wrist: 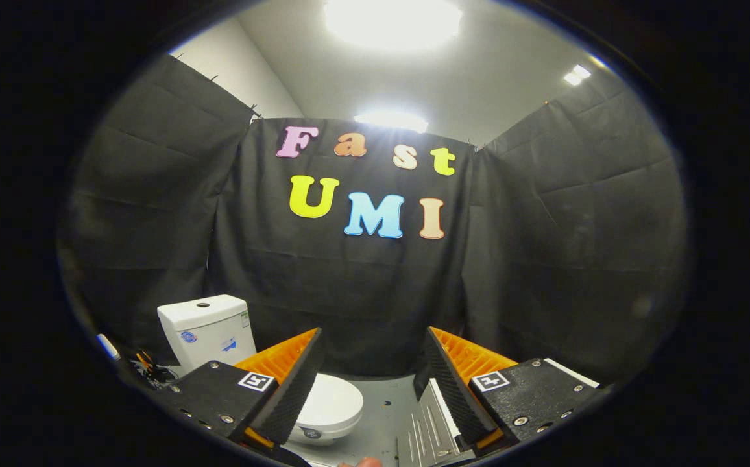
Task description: Open the toilet lid.
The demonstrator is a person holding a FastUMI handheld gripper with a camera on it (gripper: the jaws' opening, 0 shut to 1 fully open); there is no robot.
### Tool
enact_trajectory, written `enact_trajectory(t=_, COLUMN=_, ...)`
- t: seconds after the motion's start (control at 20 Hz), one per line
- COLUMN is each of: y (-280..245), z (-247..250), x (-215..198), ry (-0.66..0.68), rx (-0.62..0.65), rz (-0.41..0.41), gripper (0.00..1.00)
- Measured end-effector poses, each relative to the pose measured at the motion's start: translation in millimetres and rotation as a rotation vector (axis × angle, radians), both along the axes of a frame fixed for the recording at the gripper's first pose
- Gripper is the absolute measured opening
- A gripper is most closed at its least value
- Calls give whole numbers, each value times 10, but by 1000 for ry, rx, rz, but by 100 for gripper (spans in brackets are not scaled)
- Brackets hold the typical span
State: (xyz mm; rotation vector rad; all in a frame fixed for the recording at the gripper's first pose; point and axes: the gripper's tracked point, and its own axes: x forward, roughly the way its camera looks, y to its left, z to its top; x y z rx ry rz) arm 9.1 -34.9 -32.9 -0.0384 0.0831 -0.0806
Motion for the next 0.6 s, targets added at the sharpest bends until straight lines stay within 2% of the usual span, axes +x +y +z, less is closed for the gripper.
enact_trajectory(t=0.2, y=-24, z=-3, x=26, ry=-36, rx=1, rz=-6, gripper=95)
enact_trajectory(t=0.6, y=-155, z=-511, x=173, ry=52, rx=-29, rz=-48, gripper=95)
